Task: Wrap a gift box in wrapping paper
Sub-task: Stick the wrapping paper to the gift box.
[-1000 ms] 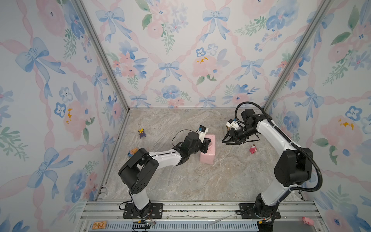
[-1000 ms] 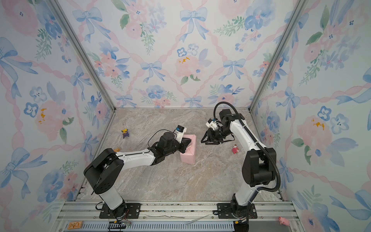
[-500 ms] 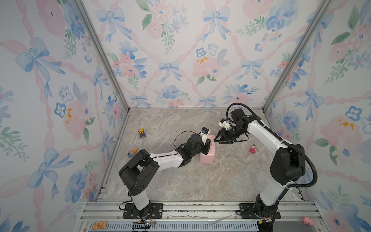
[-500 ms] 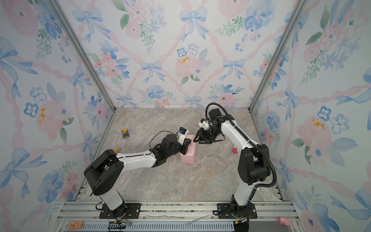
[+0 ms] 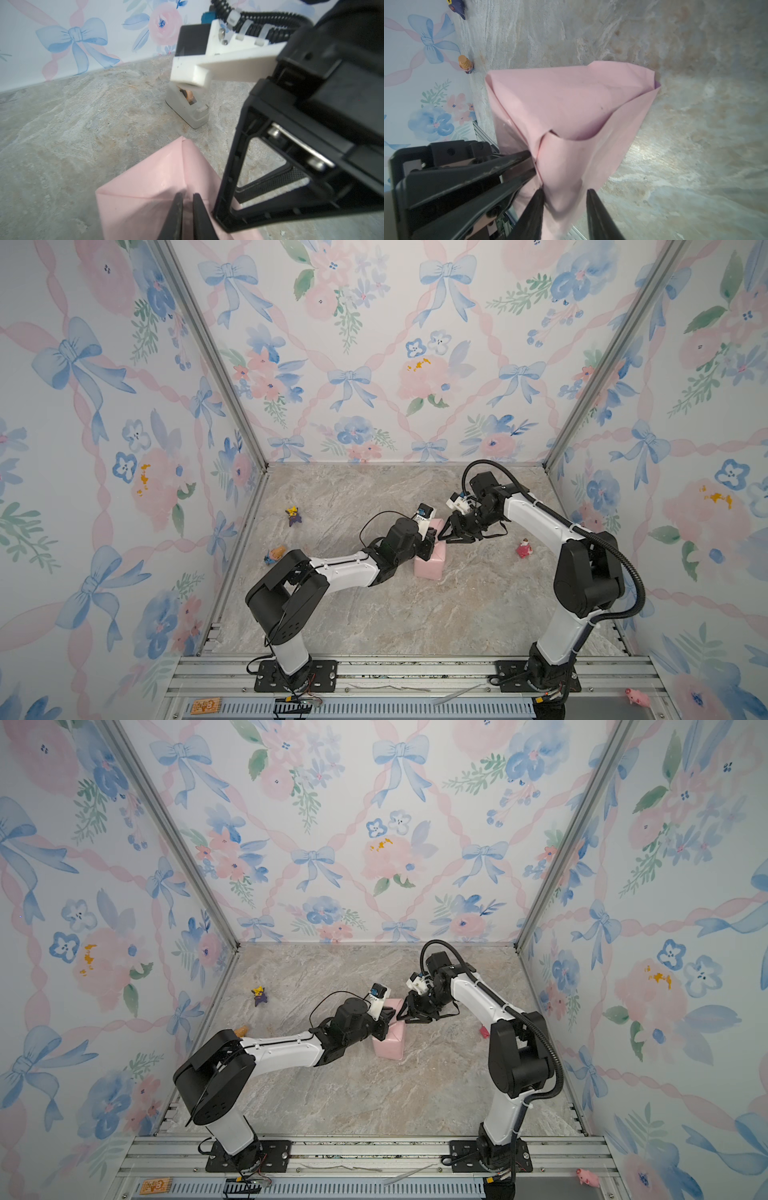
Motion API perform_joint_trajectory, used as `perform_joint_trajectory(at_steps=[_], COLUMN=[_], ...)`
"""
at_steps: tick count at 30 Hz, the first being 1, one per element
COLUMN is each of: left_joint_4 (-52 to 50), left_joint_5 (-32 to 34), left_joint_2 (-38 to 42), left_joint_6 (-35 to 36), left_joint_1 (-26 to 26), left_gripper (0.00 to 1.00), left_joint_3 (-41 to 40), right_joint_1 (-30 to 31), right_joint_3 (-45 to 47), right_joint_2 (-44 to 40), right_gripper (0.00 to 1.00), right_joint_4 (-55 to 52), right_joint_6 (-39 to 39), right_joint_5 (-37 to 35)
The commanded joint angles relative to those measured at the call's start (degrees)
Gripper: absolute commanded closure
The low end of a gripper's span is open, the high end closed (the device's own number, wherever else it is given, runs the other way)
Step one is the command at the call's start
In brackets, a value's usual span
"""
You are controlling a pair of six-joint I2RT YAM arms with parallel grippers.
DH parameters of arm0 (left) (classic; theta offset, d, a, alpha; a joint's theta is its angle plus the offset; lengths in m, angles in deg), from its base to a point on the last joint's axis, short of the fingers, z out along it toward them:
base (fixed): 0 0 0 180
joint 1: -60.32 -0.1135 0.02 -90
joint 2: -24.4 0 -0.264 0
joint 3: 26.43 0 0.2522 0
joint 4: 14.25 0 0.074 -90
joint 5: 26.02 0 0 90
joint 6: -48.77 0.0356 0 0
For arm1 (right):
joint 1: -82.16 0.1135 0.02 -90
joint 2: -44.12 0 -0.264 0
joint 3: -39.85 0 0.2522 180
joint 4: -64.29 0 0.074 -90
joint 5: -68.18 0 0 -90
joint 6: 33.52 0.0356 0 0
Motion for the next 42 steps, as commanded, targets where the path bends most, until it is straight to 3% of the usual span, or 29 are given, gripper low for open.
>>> perform_joint_trajectory(at_steps=[1, 5, 8, 23, 28, 34, 37, 42], left_joint_4=[-13.0, -13.1, -13.1, -13.1, -13.0, -13.0, -13.0, -13.0], left_joint_5=[0.7, 0.8, 0.7, 0.5, 0.5, 0.2, 0.3, 0.4], left_joint_2=[-2.2, -2.4, -2.6, -2.7, -2.8, -3.0, -2.9, -2.9], left_joint_6=[0.9, 1.0, 1.0, 1.2, 1.3, 1.4, 1.4, 1.5], left_joint_1=[0.2, 0.2, 0.2, 0.2, 0.2, 0.2, 0.2, 0.2], left_gripper=[0.86, 0.86, 0.86, 0.86, 0.86, 0.86, 0.86, 0.86], left_joint_3=[-2.5, -2.3, -2.2, -1.9, -1.7, -1.5, -1.5, -1.2], right_joint_1=[-0.6, -1.3, -1.8, -3.0, -3.8, -5.9, -5.9, -4.2], right_joint_3=[4.3, 6.1, 6.9, 11.1, 10.9, 10.8, 9.8, 8.3], right_joint_2=[-0.9, -2.8, -4.6, -6.9, -9.0, -13.5, -14.6, -12.4], right_gripper=[0.66, 0.67, 0.61, 0.64, 0.57, 0.56, 0.61, 0.79], right_joint_4=[-0.4, -0.4, -0.6, 3.4, 2.3, -1.0, -0.4, 1.8], right_joint_6=[1.0, 1.2, 1.2, 2.9, 2.7, 2.0, 2.8, 3.9], right_joint_5=[-3.8, -3.6, -3.0, 0.7, 1.8, 0.7, 0.8, 1.3])
